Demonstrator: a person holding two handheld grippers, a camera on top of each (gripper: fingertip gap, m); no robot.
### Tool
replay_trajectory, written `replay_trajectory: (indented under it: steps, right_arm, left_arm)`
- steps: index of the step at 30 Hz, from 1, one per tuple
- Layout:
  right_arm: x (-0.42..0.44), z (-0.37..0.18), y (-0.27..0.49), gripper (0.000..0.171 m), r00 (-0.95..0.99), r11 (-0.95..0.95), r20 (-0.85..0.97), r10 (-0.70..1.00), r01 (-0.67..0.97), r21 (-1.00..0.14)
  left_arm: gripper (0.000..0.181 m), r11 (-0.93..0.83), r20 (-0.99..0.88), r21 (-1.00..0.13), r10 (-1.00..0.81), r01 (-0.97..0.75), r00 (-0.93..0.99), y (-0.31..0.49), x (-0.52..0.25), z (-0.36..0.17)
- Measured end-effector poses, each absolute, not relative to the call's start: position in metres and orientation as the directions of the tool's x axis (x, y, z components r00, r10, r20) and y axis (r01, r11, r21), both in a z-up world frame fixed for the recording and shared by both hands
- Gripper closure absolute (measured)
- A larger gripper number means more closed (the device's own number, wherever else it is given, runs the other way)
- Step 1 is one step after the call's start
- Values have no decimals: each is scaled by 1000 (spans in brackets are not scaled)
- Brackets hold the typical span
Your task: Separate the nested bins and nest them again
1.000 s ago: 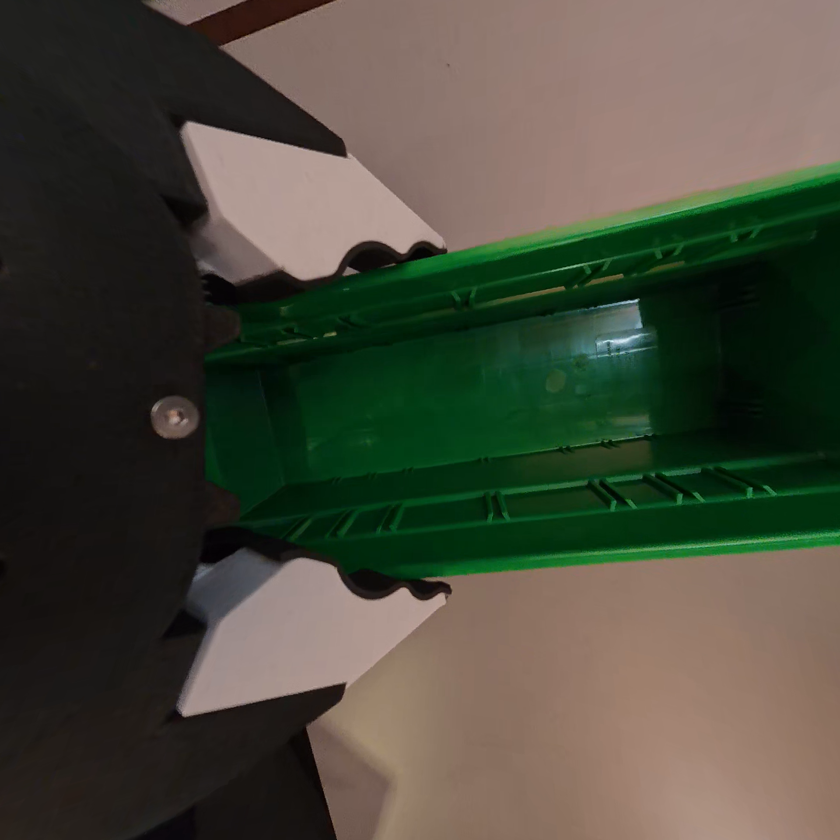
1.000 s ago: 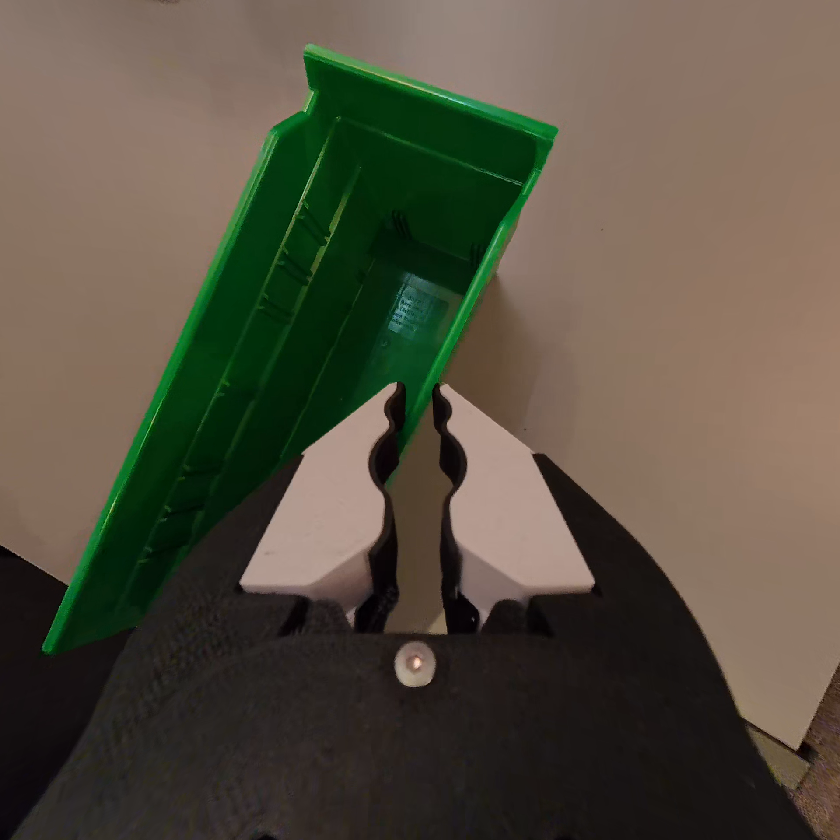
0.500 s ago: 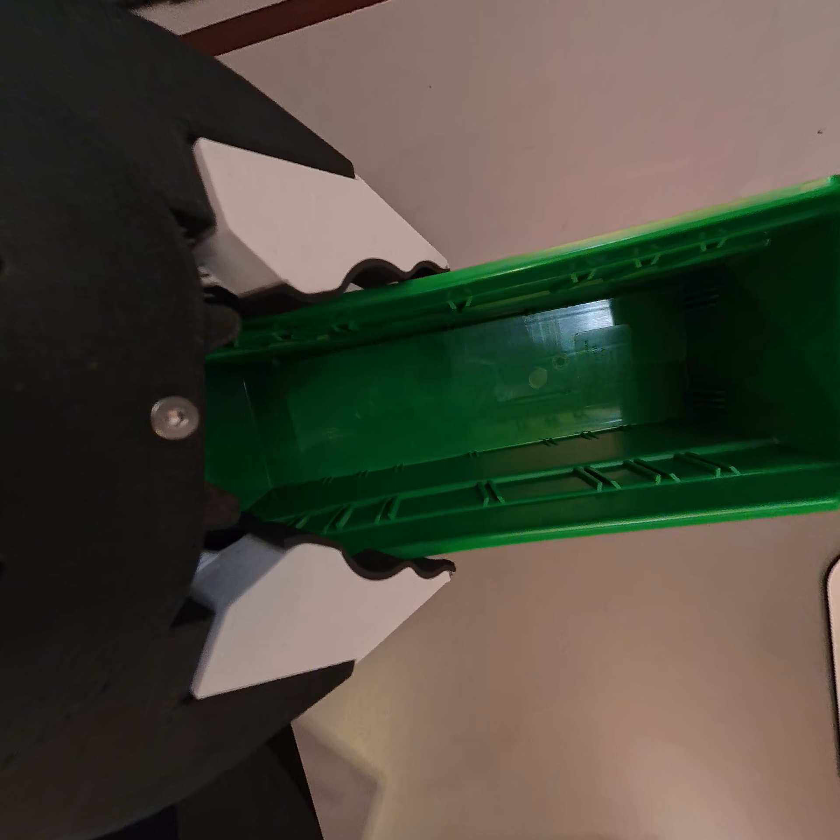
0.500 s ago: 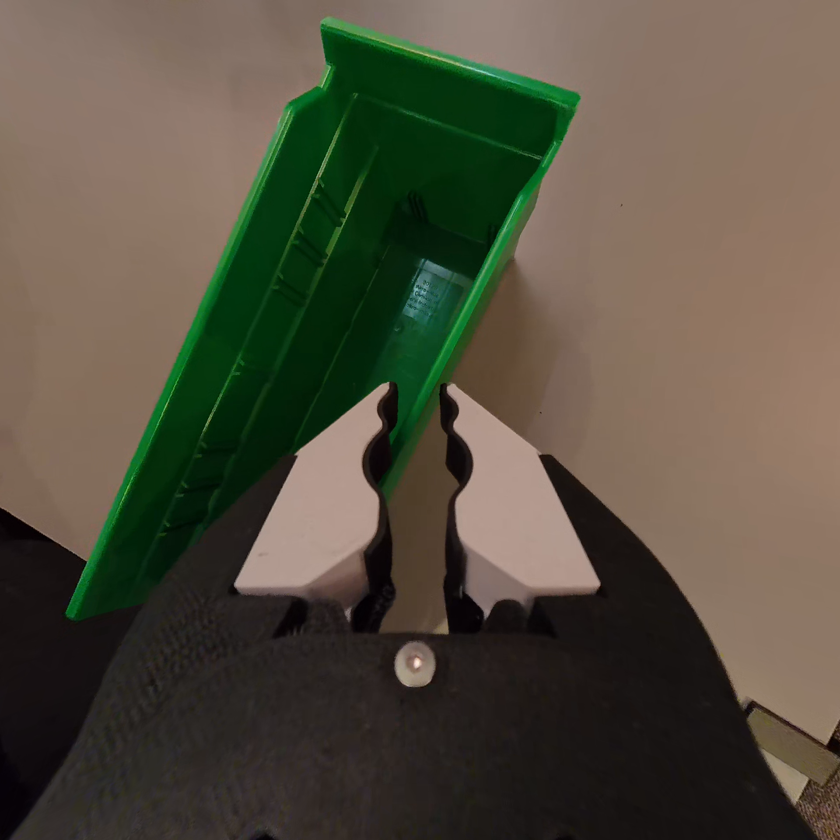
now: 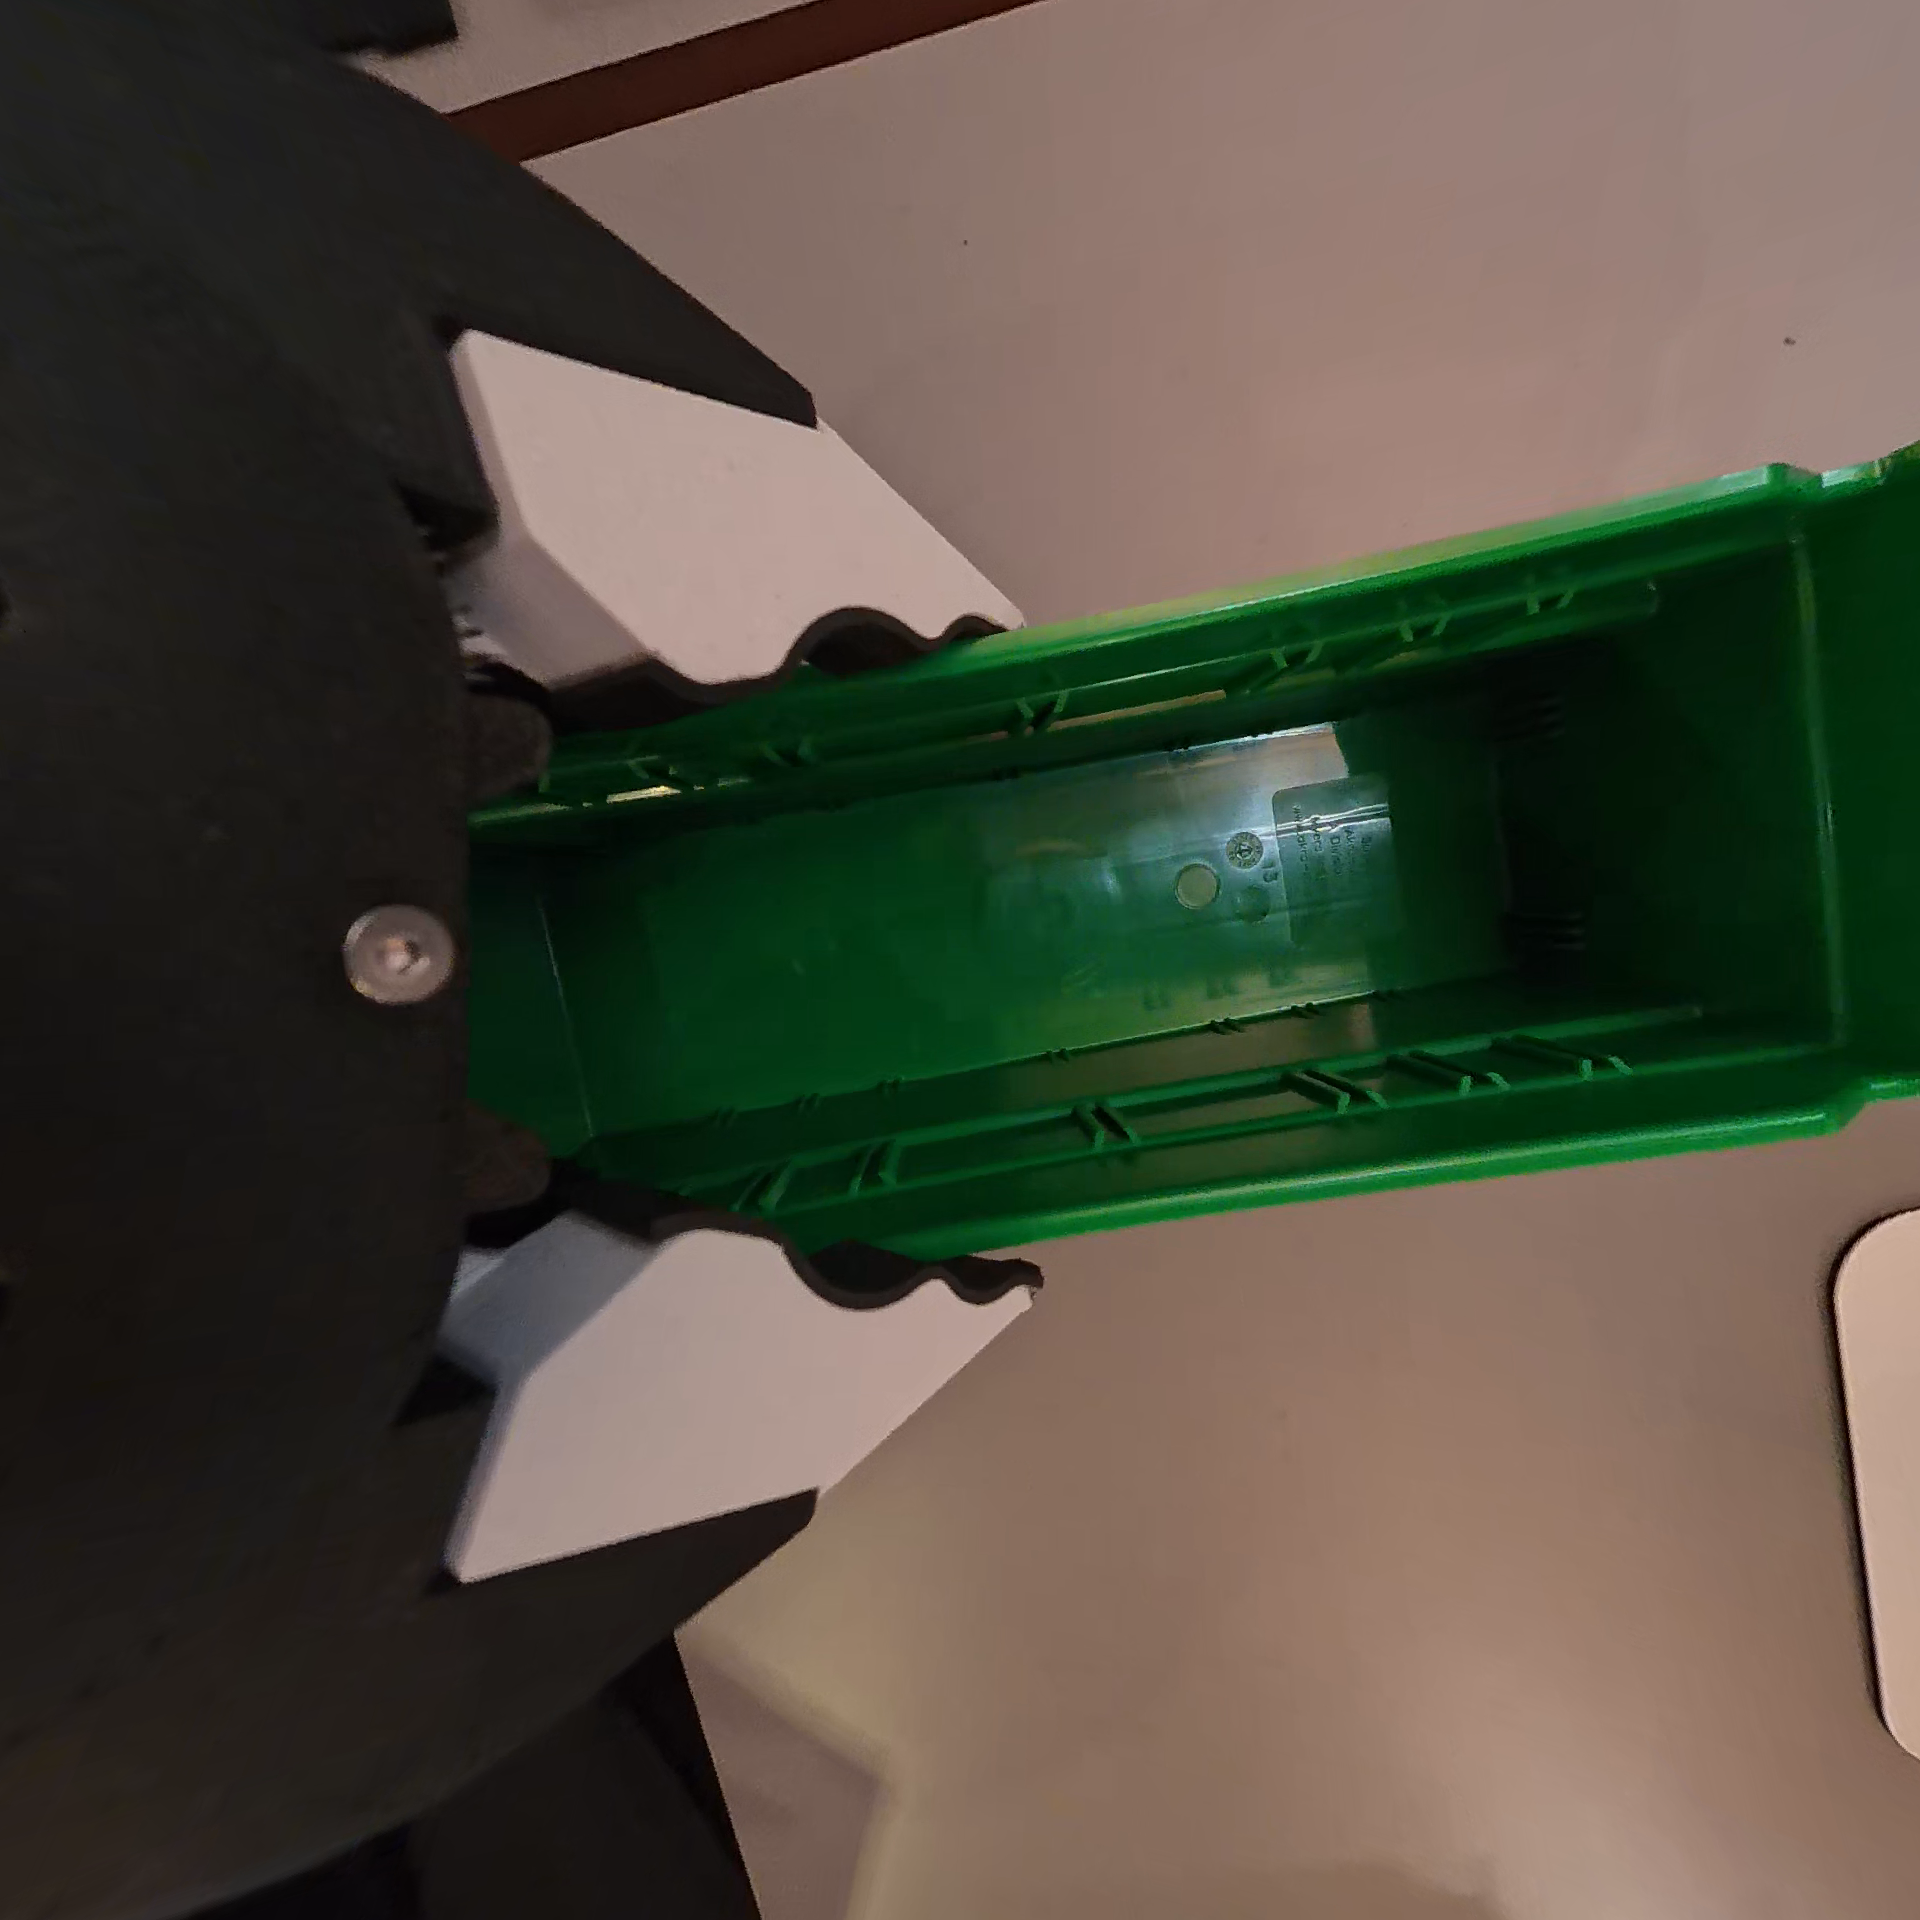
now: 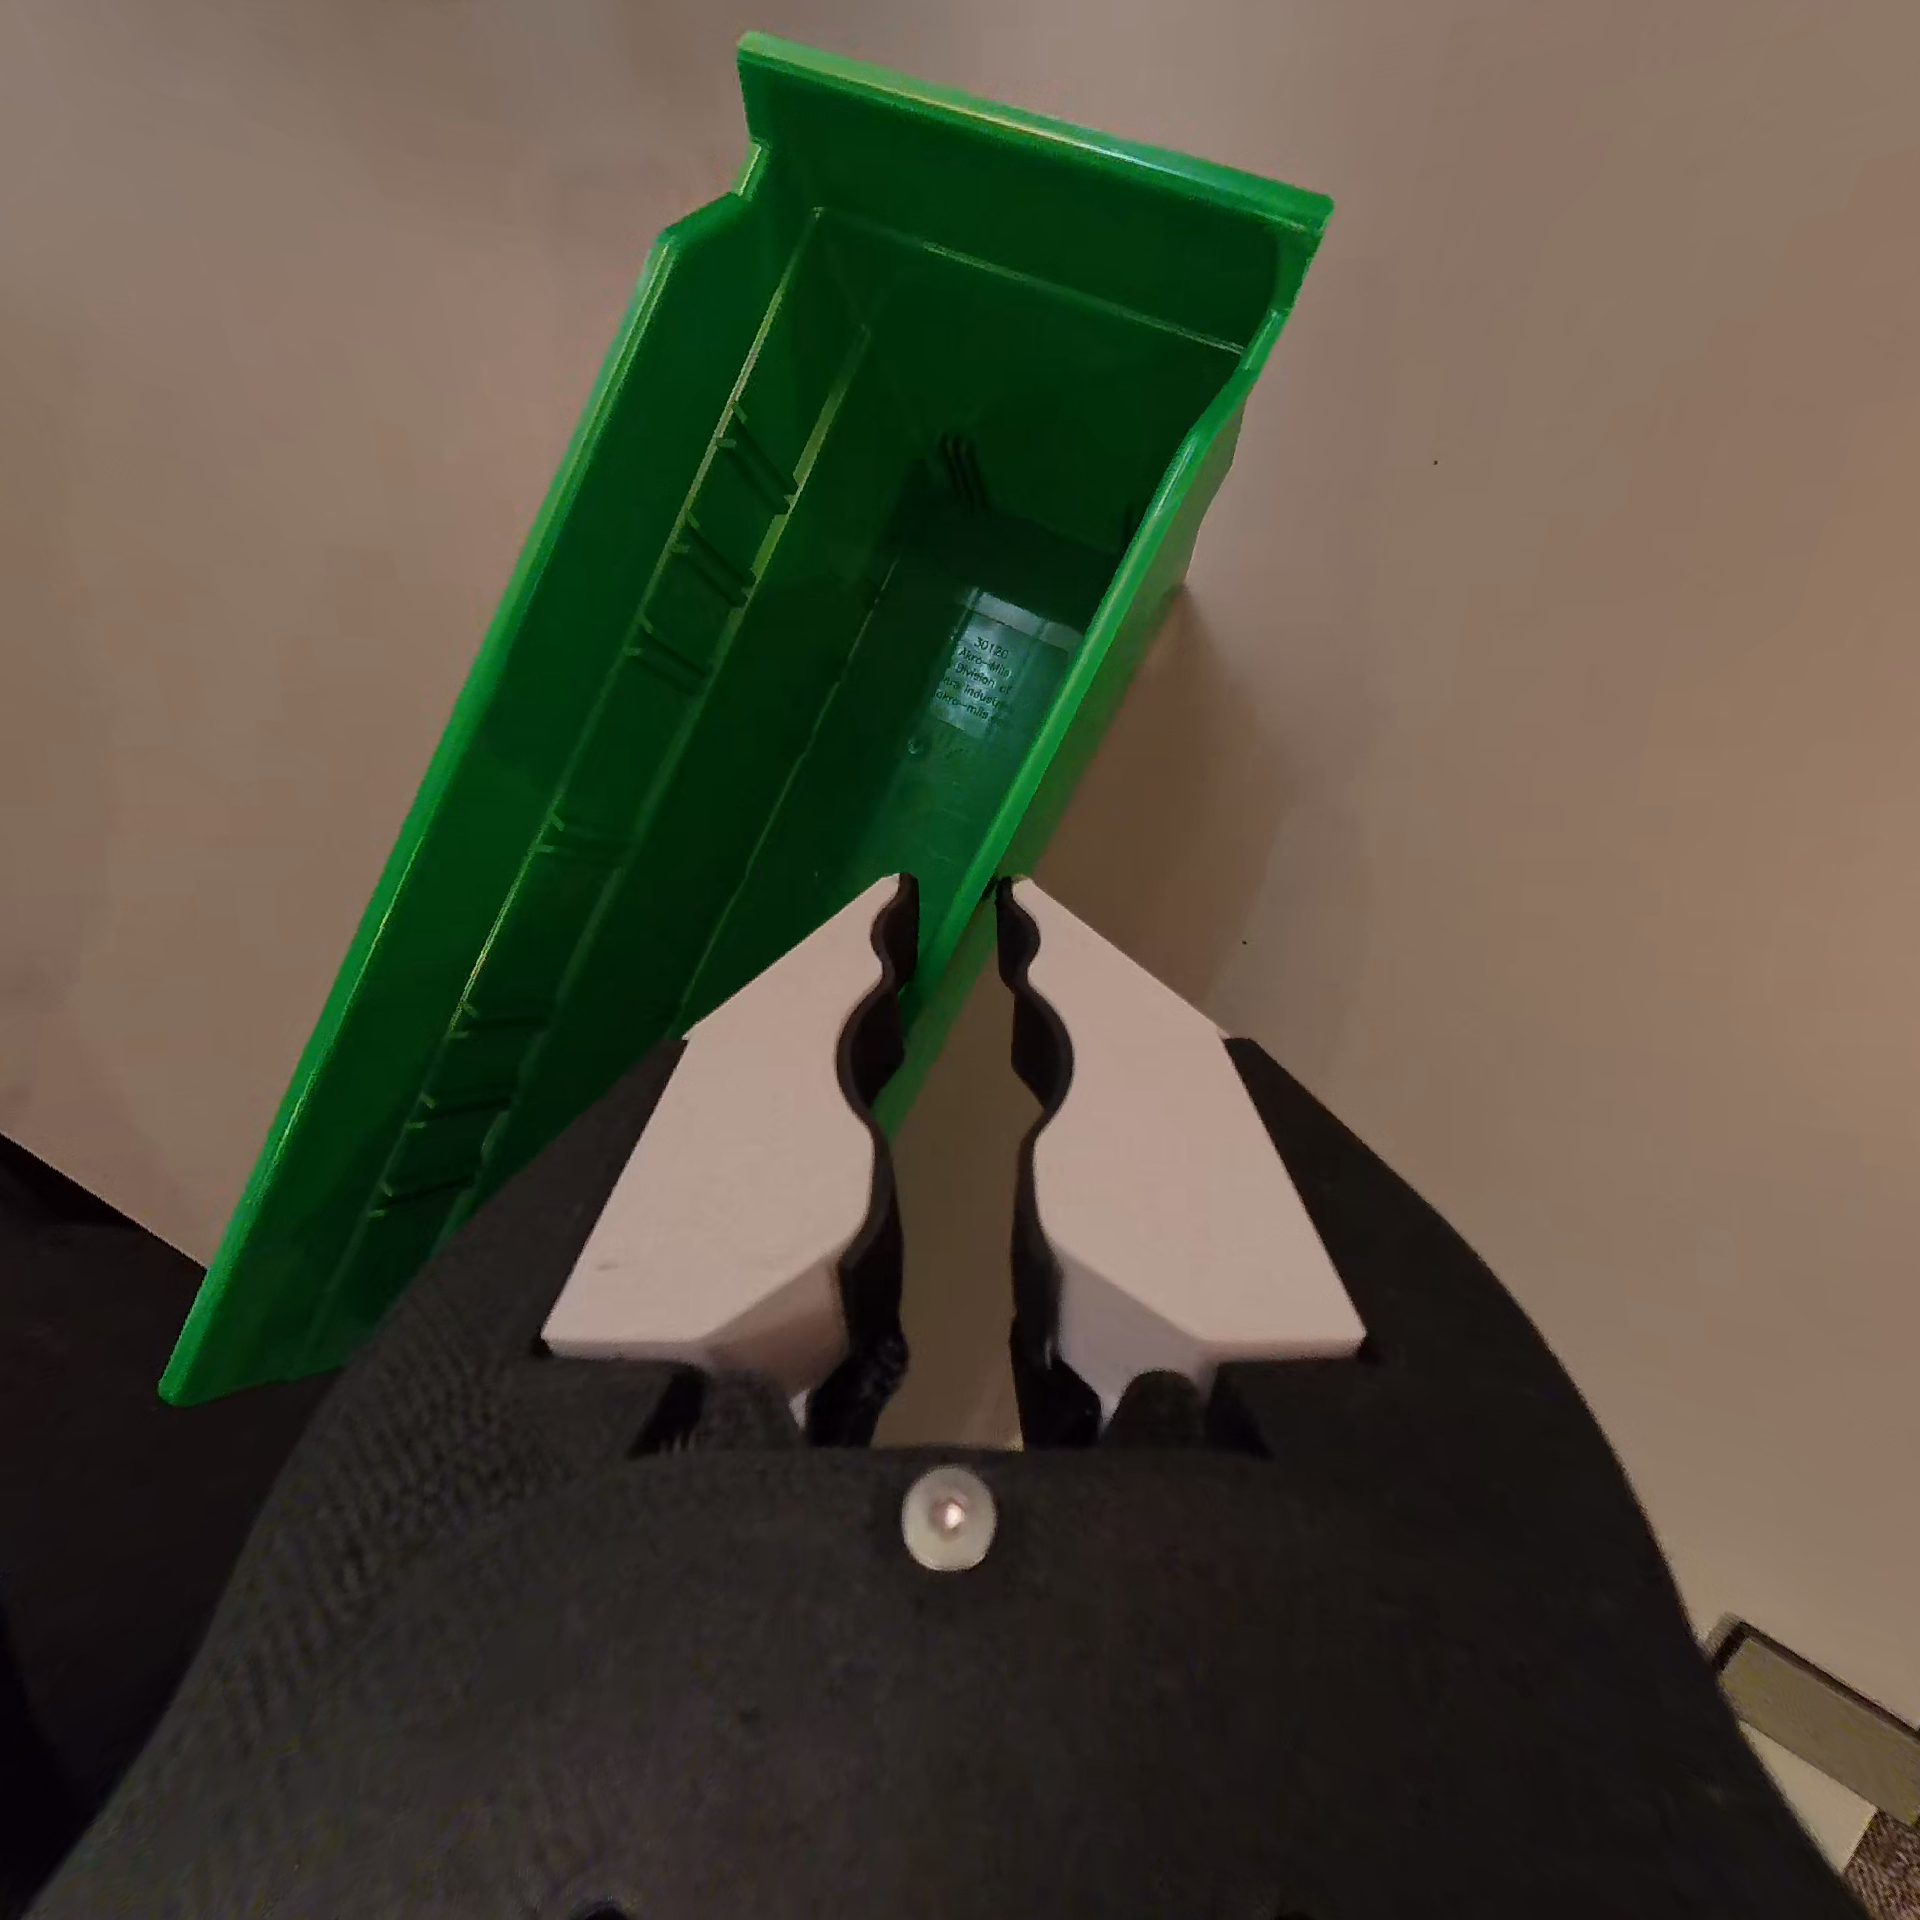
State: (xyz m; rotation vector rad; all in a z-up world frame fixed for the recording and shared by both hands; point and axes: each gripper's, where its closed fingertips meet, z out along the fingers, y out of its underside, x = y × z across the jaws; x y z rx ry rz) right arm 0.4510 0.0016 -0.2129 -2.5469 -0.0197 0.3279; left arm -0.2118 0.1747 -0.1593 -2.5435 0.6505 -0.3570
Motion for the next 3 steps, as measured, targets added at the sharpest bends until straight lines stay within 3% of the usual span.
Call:
replay_trajectory:
  steps: [3]
  right_arm:
    - [451, -213, 2, 158, 970, -839, -228, 83, -56, -542]
  left_arm:
    - [71, -754, 99, -519, -520, -402, 848, 175, -211, -157]
